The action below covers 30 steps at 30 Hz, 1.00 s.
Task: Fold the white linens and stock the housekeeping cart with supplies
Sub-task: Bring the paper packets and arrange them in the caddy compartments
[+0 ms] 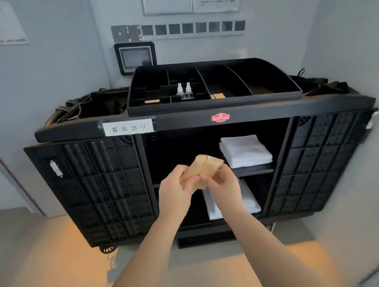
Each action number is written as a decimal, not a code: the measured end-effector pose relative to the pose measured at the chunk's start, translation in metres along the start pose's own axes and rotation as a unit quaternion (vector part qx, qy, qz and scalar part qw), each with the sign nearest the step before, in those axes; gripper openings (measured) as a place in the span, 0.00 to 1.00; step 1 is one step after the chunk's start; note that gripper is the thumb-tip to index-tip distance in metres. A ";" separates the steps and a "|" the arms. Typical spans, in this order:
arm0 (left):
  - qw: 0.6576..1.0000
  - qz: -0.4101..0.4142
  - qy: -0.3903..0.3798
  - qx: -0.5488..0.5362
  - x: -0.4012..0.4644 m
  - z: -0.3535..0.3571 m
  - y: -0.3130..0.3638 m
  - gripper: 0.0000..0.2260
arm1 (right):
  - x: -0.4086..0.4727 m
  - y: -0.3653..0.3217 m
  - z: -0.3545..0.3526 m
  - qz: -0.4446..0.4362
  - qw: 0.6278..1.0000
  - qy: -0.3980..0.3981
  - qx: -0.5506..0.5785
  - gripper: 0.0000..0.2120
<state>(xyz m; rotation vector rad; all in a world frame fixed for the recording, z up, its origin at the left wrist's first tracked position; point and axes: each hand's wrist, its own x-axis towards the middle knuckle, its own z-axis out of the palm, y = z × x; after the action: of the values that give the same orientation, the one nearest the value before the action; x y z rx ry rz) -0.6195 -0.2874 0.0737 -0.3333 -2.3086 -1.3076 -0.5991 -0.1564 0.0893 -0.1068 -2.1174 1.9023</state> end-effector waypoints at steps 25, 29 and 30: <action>0.989 0.012 0.149 0.001 0.365 0.038 -0.071 0.06 | 0.371 -0.059 0.076 -0.053 0.997 0.058 0.006 0.13; 0.982 0.018 0.182 0.049 0.392 0.040 -0.091 0.08 | 0.403 -0.057 0.078 -0.108 0.980 0.019 -0.164 0.16; 0.979 0.023 0.190 0.065 0.395 0.041 -0.095 0.07 | 0.409 -0.057 0.078 -0.122 0.969 0.003 -0.213 0.17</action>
<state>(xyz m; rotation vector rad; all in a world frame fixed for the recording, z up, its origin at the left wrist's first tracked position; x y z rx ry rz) -1.0119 -0.3087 0.1842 -0.0813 -2.0356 -1.0833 -1.0021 -0.1369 0.2064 0.0587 -2.3773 1.2898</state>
